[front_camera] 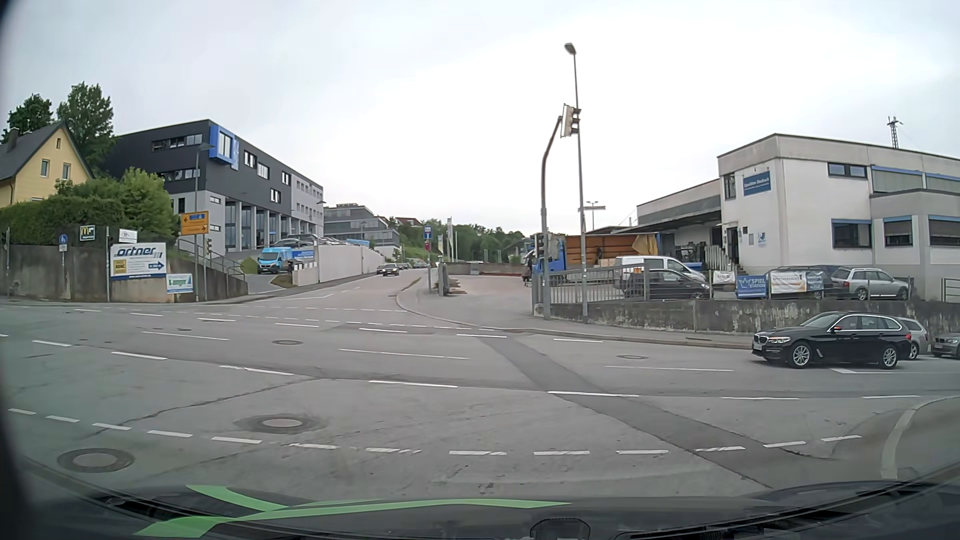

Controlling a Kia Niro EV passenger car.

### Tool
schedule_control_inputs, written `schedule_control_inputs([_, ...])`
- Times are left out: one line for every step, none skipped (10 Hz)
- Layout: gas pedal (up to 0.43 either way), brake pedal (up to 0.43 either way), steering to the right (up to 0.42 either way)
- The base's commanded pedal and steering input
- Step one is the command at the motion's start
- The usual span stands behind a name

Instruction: Follow the waypoints while adhering to traffic rules and regulations

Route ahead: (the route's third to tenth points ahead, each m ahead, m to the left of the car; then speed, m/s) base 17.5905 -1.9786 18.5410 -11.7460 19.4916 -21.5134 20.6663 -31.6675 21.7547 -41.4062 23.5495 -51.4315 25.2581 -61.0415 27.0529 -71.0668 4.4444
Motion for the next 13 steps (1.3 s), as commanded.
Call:
schedule_control_inputs([0.000,0.140,0.194])
schedule_control_inputs([0.000,0.159,0.194])
schedule_control_inputs([0.000,0.159,0.213])
schedule_control_inputs([0.000,0.159,0.248])
schedule_control_inputs([0.000,0.159,0.274])
schedule_control_inputs([0.000,0.171,0.299])
schedule_control_inputs([0.000,0.183,0.321])
schedule_control_inputs([0.000,0.189,0.342])
schedule_control_inputs([0.000,0.189,0.350])
schedule_control_inputs([0.000,0.189,0.350])
schedule_control_inputs([0.000,0.189,0.352])
schedule_control_inputs([0.000,0.189,0.354])
schedule_control_inputs([0.000,0.207,0.355])
